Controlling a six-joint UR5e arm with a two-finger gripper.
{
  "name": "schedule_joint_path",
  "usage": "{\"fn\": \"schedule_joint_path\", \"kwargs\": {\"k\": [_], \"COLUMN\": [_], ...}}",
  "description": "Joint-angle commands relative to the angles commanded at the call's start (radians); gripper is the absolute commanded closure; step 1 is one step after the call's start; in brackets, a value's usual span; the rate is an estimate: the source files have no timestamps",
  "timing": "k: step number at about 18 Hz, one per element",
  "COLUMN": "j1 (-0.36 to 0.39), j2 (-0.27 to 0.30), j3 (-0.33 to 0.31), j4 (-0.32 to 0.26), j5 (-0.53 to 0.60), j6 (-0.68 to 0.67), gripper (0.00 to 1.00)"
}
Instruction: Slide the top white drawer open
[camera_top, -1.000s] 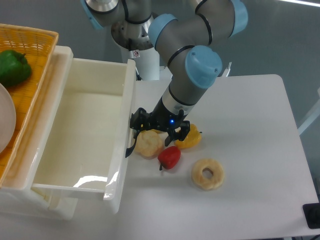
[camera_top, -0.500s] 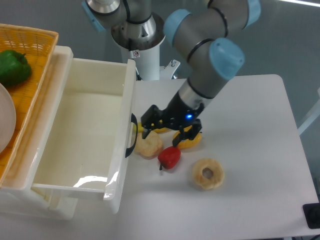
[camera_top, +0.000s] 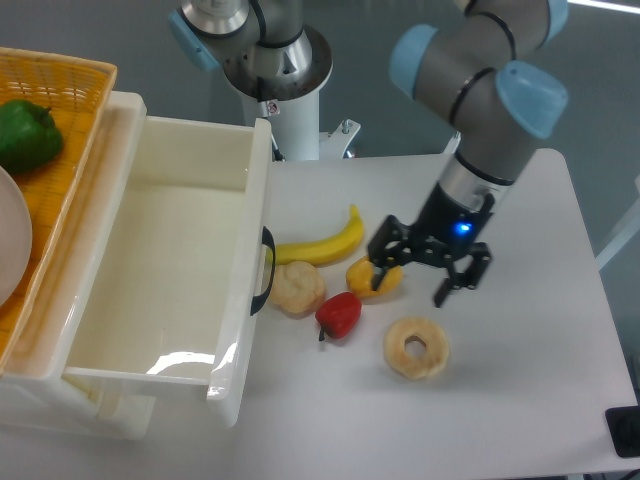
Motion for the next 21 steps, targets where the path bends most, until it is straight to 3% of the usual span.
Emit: {"fn": "schedule_joint_path", "kwargs": {"k": [6, 8, 11, 14, 18, 21], "j1": [0.043, 0.043, 0.046, 0.051, 0.045, 0.040], "j2": [-0.110, -0.130, -0.160, -0.186, -0.226, -0.229], "j3": [0.047, 0.063, 0.089, 0.097, 0.123, 0.123], "j4": [0.023, 0.055, 0.057, 0.057, 0.057, 0.060], "j5": [0.104, 0.153, 0.195, 0.313, 0.426, 0.444], "j6": [0.235, 0.292, 0.370, 0.470, 0.499, 0.496], "gripper": [0.00, 0.00, 0.00, 0.00, 0.00, 0.00]}}
